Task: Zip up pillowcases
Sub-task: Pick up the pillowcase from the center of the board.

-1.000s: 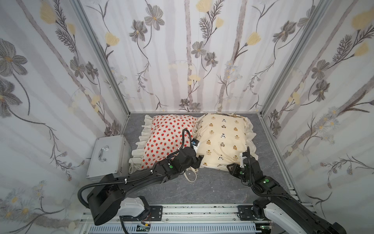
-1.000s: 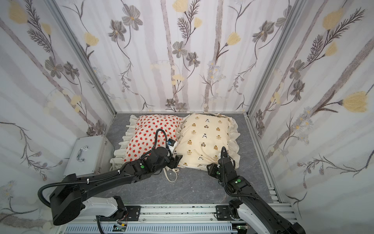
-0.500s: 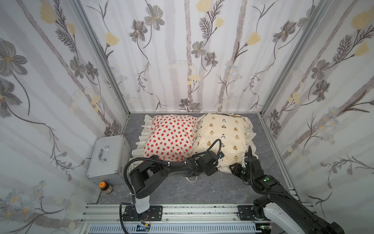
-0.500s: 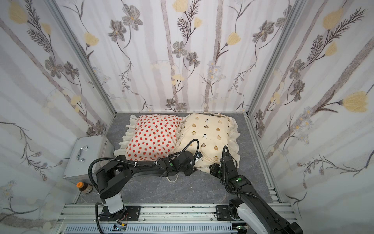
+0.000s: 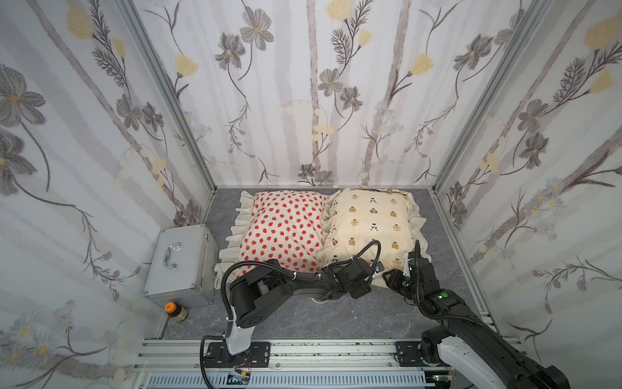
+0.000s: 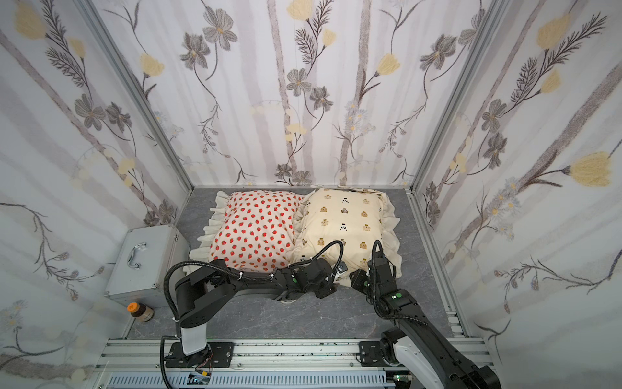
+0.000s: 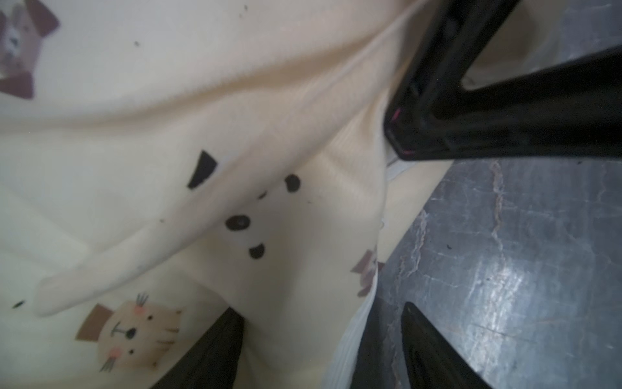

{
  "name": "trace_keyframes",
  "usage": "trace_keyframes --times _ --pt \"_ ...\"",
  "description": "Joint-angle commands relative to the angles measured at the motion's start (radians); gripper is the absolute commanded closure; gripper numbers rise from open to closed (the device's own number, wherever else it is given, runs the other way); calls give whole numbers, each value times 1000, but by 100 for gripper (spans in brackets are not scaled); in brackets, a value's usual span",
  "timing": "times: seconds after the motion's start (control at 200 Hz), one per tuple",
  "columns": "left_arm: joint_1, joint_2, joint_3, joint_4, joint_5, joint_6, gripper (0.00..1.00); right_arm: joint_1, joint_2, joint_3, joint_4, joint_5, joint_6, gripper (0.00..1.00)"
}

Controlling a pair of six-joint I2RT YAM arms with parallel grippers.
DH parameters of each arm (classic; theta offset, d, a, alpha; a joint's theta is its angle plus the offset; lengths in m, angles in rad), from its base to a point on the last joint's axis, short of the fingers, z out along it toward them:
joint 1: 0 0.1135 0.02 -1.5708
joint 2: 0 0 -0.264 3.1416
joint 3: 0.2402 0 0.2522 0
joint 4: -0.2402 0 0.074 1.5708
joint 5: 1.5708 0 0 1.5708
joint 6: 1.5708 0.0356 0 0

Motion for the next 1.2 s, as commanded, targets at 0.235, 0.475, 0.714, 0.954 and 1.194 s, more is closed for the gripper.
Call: trace_keyframes --times 0.235,0.475,0.714,0.954,1.194 --pt "1 72 26 138 -67 -45 37 -10 14 -3 49 -18 -7 70" --pt "12 100 46 138 37 -52 56 -14 22 1 39 -27 -20 69" --pt "55 72 43 118 138 -98 82 -14 27 12 0 -31 -33 69" --pt "78 16 45 74 240 -131 100 3 21 23 -18 -57 -39 70" --pt "128 -16 46 37 372 -165 100 28 24 -15 93 -107 -45 67"
